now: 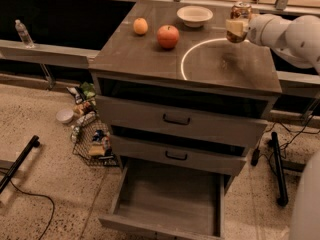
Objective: Place orange can into bottom drawer
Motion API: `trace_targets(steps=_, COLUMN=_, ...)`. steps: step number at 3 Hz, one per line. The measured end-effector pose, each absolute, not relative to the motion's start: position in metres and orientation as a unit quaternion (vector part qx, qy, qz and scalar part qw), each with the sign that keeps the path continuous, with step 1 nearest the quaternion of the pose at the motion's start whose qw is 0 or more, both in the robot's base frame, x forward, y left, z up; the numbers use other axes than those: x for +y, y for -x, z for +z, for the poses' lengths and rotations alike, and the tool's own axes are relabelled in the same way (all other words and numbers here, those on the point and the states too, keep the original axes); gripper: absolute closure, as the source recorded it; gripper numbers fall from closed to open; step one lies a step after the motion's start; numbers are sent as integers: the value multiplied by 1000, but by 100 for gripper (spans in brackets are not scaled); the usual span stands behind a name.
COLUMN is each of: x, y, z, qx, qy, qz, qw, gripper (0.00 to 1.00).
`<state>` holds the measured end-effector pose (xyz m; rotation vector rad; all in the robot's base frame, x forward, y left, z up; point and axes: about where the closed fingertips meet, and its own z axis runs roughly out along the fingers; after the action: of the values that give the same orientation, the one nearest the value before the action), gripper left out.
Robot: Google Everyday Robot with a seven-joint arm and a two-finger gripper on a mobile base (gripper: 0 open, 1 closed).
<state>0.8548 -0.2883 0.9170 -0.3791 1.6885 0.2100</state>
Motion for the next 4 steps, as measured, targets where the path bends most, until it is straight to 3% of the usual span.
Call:
trace_targets(steps=1, x=-276, y=-791, z=939, qx=742, qy=172, qz=153, qw=630, gripper=100)
trace_targets(steps=2, x=-256, y=-741, z=936, qx=735, qy=163, qz=247, qw=611, gripper=100)
trace_targets(steps=4, x=-253, y=-737, z=937, qx=733, qy=163, qz=256, qw=609, gripper=100)
